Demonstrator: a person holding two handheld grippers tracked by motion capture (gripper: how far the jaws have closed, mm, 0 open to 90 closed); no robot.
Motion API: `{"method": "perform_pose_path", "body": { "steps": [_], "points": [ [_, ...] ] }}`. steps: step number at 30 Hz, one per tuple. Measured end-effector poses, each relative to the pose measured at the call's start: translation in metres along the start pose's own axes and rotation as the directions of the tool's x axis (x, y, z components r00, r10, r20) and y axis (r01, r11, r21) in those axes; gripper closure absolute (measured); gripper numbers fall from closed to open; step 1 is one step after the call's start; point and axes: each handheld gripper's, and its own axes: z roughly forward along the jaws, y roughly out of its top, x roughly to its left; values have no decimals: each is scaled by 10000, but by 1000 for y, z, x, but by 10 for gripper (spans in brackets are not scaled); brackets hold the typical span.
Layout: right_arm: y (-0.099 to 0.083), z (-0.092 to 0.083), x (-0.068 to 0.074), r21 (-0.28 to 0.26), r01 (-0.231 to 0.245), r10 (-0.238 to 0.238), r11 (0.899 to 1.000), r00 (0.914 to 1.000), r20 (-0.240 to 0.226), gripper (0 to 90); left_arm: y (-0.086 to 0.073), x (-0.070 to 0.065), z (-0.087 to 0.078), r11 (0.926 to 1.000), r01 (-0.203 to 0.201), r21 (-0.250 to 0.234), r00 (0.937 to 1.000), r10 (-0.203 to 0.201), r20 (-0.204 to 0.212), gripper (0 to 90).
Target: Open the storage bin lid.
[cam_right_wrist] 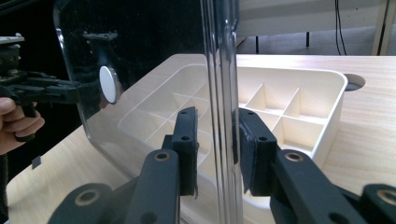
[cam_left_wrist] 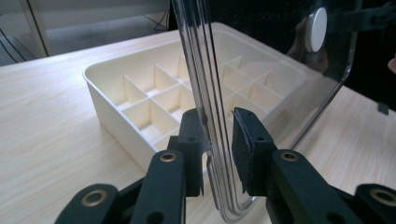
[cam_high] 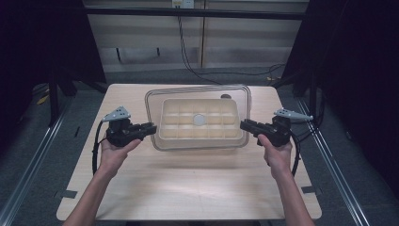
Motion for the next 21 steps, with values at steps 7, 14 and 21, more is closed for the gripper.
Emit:
{"method": "perform_pose_path", "body": {
  "steps": [7, 14, 21],
  "points": [
    [-6, -5, 7, 44, -27, 26, 10000, 9998, 191, 708, -2, -5, -2, 9999, -41, 168, 10000, 42, -7, 741],
    [-16, -9, 8, 320, -65, 58, 9995, 9998, 200, 707, -8, -9, -4, 9995, 19, 328, 10000, -20, 52, 743],
    [-23, -9, 14, 509, -38, 34, 9987, 10000, 89, 712, -13, -9, -8, 9990, 56, 437, 10000, -57, 25, 742]
  ]
}}
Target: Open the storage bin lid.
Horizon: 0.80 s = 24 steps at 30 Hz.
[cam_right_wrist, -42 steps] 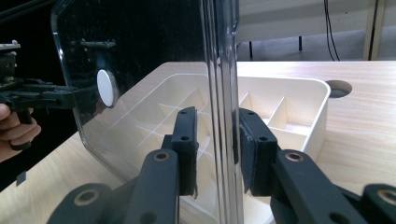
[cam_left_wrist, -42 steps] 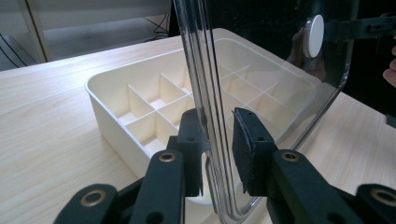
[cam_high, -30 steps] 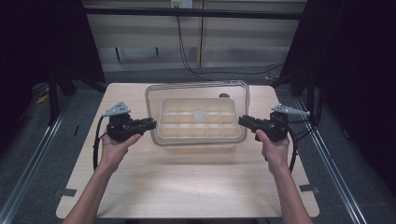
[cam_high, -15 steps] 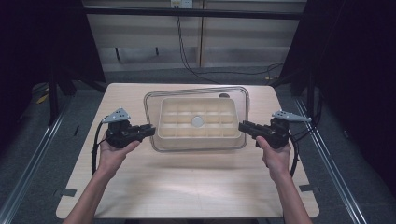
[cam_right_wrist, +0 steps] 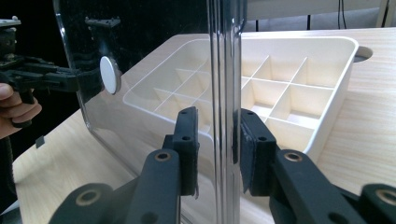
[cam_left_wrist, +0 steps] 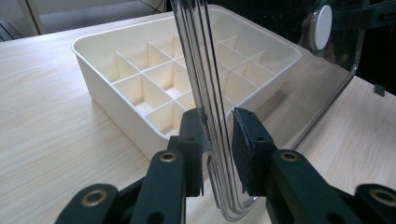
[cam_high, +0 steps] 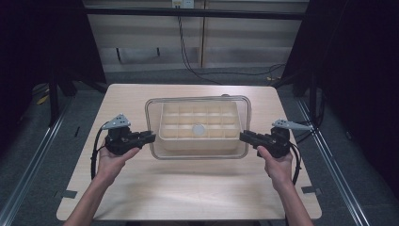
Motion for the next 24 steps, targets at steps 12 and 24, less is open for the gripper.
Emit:
{"method": "perform_pose_path", "body": {
  "steps": [12, 24],
  "points": [
    [-16, -5, 10, 358, 28, -27, 9994, 10000, -38, 714, -18, -7, -8, 9995, -81, 319, 9996, 72, 263, 746],
    [-35, -11, 15, 720, -95, 100, 9974, 9999, -65, 710, -27, -18, -13, 9970, -84, 769, 9995, 60, 324, 752]
  ]
}}
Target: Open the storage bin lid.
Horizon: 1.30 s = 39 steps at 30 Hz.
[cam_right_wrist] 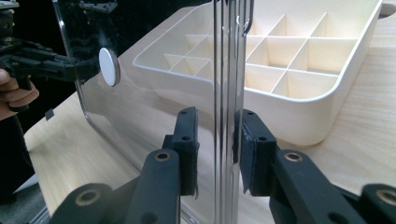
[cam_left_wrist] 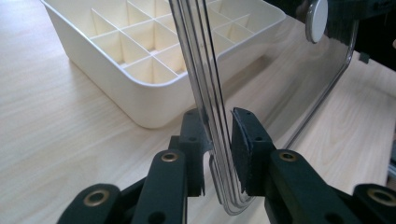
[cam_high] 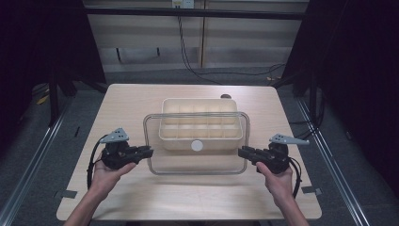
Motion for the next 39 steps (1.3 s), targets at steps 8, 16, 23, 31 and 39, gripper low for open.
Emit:
{"method": "perform_pose_path", "body": {
  "steps": [8, 16, 23, 31, 39],
  "points": [
    [-9, -7, 4, 188, -90, 92, 9998, 9999, -57, 711, -5, -7, -1, 9999, 43, 94, 9999, -45, 159, 754],
    [-15, -15, 6, 287, -125, 129, 9995, 9998, -148, 711, -9, -16, -5, 9998, -29, 194, 9994, 22, 343, 754],
    [-31, -17, 8, 505, -307, 322, 9983, 9991, -279, 711, -20, -21, -6, 9994, -19, 358, 9987, 1, 516, 758],
    [-40, -22, 14, 636, -356, 377, 9973, 9988, -321, 712, -29, -27, -12, 9990, 44, 455, 9970, -79, 774, 758],
    [-50, -25, 28, 728, -315, 346, 9968, 9985, -421, 714, -40, -33, -23, 9986, 240, 481, 9963, -279, 809, 760]
  ]
}}
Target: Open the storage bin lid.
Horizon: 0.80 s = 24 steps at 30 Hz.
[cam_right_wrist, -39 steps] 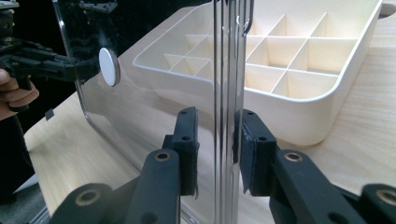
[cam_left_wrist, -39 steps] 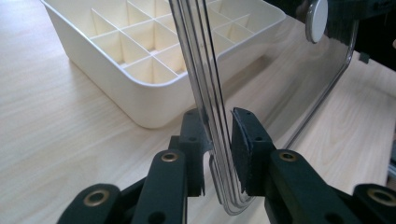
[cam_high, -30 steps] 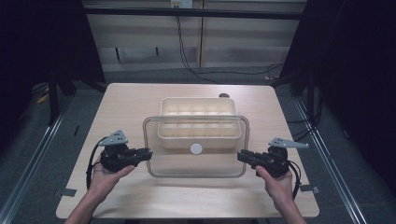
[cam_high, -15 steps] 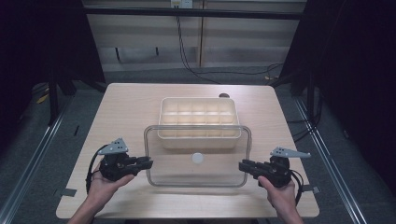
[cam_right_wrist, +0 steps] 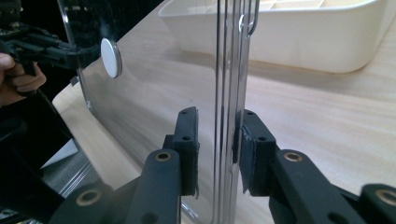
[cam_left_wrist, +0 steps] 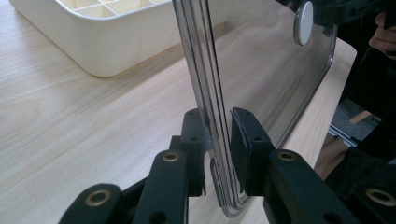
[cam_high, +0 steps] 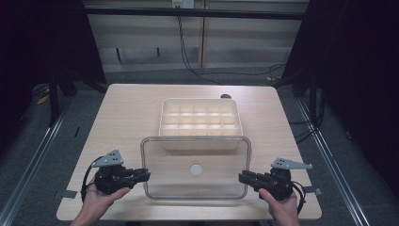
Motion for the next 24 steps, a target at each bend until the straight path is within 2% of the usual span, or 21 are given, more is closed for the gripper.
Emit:
{"method": "perform_pose_path", "body": {
  "steps": [5, 9, 14, 17, 20, 23, 24],
  "points": [
    [-6, -6, 3, -59, -82, 82, 9999, 10000, -25, 716, -5, -5, 0, 9999, 44, 164, 9998, -47, 188, 759],
    [-14, -7, 1, 136, -337, 339, 9993, 9994, -113, 717, -9, -5, 4, 9990, 79, 431, 9996, -91, 266, 759],
    [-17, -3, -1, 439, -384, 381, 9983, 9992, 75, 712, -13, -6, 11, 9963, -25, 863, 10000, 20, 57, 747],
    [-18, 0, 2, 669, -270, 246, 9974, 9991, 359, 700, -14, -7, 13, 9965, -99, 836, 9999, 102, -31, 741],
    [-19, 4, -1, 799, -342, 309, 9962, 9986, 420, 696, -14, -5, 14, 9960, -233, 862, 9997, 239, -54, 735],
    [-19, 7, 0, 956, -248, 193, 9951, 9981, 577, 692, -15, -6, 17, 9933, -554, 1011, 9977, 591, -339, 691],
    [-19, 9, -1, 983, -232, 175, 9949, 9982, 580, 691, -15, -5, 18, 9936, -475, 1024, 9982, 510, -322, 681]
  ]
}}
